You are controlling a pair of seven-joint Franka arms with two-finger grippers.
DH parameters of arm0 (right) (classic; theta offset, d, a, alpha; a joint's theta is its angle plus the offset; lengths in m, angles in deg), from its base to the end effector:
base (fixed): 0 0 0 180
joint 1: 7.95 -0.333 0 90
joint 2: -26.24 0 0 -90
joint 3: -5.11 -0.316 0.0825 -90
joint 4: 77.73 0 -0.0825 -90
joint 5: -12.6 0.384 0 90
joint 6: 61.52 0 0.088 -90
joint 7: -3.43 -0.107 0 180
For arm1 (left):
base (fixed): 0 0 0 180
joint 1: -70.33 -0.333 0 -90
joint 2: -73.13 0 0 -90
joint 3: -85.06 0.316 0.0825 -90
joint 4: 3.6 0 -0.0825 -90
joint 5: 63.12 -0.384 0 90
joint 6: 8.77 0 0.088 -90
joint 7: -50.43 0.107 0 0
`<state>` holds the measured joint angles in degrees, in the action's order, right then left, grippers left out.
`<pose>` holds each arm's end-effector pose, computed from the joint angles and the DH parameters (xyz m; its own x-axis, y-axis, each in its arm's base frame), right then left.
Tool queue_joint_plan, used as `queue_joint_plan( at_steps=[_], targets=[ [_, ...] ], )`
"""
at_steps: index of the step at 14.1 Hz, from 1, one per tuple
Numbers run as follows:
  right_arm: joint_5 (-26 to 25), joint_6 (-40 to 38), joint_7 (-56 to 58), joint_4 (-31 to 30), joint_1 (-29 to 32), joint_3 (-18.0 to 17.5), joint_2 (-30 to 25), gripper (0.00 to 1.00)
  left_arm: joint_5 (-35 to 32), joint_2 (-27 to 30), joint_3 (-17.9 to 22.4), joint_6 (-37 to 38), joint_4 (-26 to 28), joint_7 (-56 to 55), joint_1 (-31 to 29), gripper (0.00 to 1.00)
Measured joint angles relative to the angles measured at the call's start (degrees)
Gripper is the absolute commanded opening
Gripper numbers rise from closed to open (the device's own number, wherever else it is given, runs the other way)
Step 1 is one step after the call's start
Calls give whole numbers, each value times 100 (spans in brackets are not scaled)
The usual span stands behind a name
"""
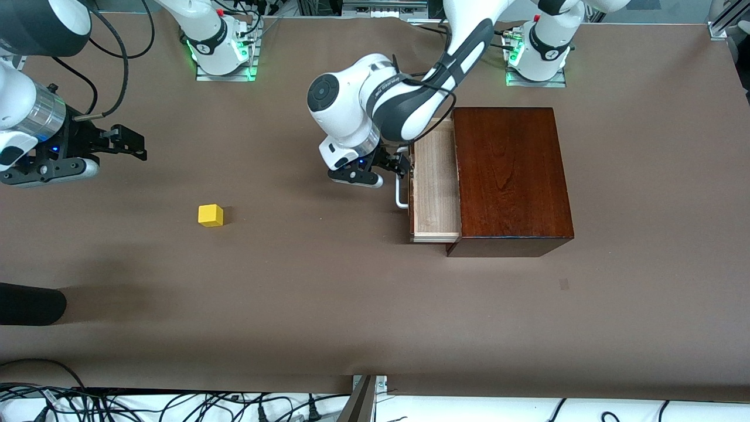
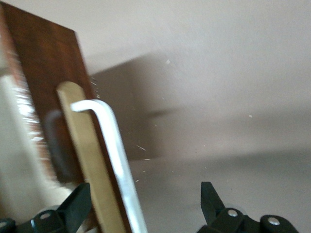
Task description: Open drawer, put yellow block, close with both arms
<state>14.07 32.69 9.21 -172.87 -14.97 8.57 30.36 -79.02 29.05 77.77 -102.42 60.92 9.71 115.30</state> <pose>0.5741 0.0393 0.5477 0.9834 0.1600 -0.0853 0.1580 -0.9870 -0.0297 0.4874 -0.5415 0.3364 0.9732 -0.2161 -0.0788 -0.2299 -0.9266 -0.2975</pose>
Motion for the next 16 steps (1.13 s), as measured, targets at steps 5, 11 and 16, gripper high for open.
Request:
queue_joint_plan(
  at_steps=[5, 11, 16],
  targets=[
    [-1, 299, 0, -189, 0, 0, 147, 100, -3, 695, 79, 254, -450, -17, -749, 100],
    [-1, 1918, -37, -1381, 12, 14, 331, 100, 434, 1523, 21, 851, -454, 65, -1895, 100],
    [-1, 3067, -117, -1999, 13, 17, 699, 100, 526, 1945, 78, 1403, -417, 1078, -2354, 100]
  ],
)
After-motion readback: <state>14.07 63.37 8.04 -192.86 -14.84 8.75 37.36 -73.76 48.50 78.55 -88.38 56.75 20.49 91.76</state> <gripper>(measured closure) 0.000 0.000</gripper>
